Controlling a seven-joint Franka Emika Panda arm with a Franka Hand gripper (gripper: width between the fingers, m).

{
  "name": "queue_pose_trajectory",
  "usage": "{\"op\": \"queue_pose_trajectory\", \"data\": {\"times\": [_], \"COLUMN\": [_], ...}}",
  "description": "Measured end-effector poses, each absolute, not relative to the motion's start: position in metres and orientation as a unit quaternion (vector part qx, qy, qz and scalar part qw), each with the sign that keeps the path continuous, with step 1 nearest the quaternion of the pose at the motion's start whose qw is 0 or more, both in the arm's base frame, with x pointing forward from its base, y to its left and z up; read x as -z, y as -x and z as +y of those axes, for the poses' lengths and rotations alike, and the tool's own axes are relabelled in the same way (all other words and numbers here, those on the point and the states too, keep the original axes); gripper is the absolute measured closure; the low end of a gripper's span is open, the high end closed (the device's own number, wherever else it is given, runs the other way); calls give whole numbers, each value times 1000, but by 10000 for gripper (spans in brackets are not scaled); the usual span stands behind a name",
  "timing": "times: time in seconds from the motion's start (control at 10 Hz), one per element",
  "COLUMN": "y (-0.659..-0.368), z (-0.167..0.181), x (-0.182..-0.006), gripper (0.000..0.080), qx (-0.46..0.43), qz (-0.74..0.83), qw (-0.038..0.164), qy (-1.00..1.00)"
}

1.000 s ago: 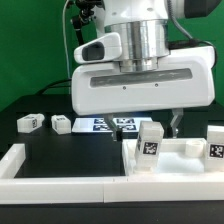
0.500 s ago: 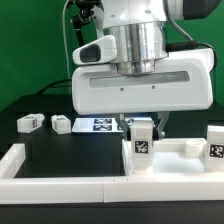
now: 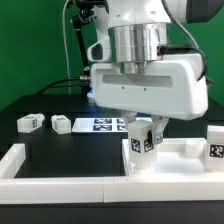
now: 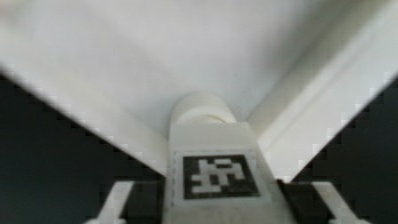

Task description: Assemble square table

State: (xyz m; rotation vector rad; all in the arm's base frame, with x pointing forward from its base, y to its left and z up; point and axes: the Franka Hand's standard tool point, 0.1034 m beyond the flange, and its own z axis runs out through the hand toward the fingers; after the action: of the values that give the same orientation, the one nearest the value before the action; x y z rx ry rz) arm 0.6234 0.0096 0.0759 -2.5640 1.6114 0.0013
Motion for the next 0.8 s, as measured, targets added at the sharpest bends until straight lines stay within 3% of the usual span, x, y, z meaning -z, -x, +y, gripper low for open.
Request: {"op": "queue_pose_trajectory", "data": {"times": [0.3, 0.5, 0.6, 0.7, 0.8], "y": [-625, -624, -624, -625, -625], "z": [6, 8, 9, 9, 10], "x": [-75, -74, -74, -75, -75], "gripper": [508, 508, 431, 431, 251], "qx": [-36, -37, -35, -19, -9], "qz": [702, 702, 685, 595, 507], "qw": [99, 98, 99, 85, 86], "qy": [705, 705, 721, 799, 858]}}
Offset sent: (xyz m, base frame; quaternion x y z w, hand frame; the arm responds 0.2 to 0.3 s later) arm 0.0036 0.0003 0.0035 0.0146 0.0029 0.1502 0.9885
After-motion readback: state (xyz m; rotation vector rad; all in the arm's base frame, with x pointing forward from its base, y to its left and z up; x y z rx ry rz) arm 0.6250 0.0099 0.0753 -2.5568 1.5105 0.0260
